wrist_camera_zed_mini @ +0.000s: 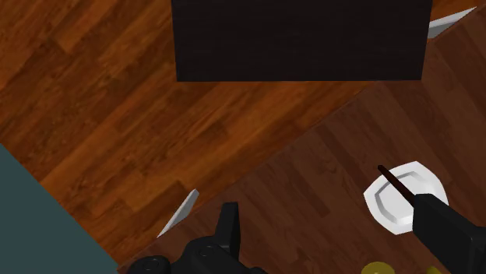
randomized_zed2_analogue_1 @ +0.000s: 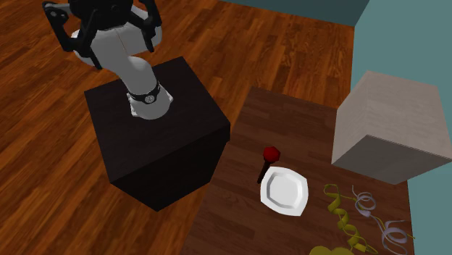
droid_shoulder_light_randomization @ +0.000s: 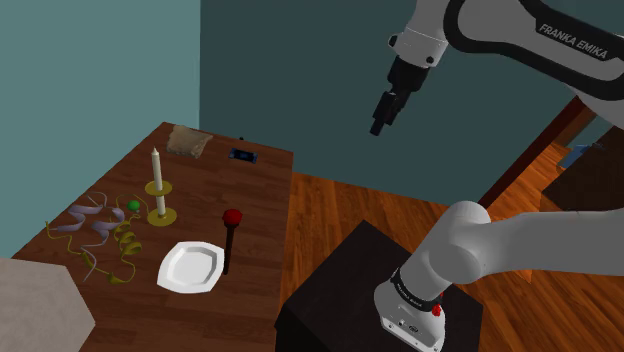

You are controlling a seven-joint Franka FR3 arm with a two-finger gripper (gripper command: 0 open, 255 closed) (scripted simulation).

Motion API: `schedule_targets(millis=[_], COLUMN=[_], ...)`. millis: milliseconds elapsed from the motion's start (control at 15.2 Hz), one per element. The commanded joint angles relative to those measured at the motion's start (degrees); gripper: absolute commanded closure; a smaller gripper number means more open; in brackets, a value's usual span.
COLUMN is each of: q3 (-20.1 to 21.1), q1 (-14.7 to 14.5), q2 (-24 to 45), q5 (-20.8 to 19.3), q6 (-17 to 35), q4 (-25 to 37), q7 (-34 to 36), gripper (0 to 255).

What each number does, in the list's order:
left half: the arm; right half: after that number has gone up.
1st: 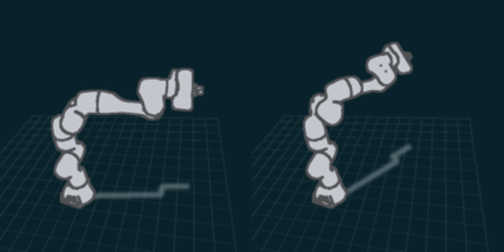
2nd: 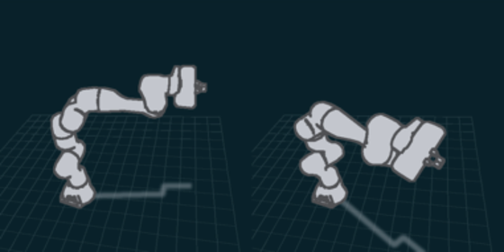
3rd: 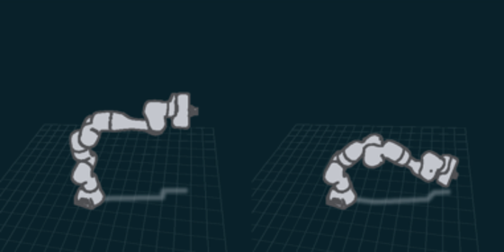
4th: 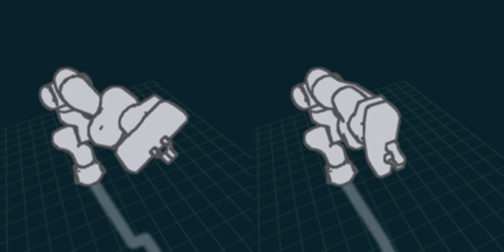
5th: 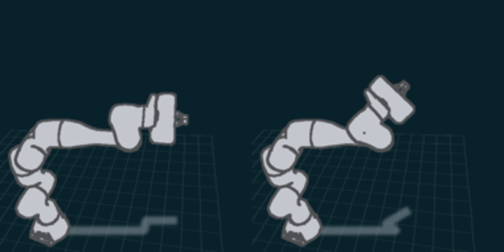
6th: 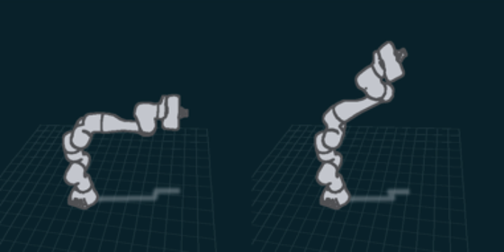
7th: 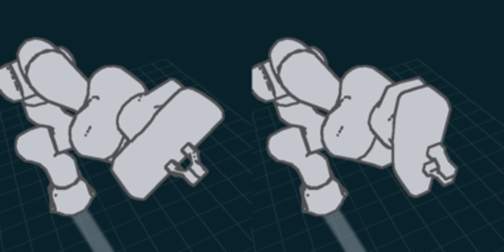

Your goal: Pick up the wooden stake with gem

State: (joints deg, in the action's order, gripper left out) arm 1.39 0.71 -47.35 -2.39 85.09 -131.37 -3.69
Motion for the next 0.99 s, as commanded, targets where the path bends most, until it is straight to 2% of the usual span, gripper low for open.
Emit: schedule_targets(millis=[0, 462, 924], q3=[0.00, 6.78, 13.67], q1=[0.00, -1.48, -2.24], q2=[0.00, 6.20, 16.33], q5=[0.00, 2.66, 3.48], q6=[0.00, 10.69, 21.38], q4=[0.00, -4.86, -5.96], q7=[0.00, 7.02, 14.34], gripper=[0, 0, 0])
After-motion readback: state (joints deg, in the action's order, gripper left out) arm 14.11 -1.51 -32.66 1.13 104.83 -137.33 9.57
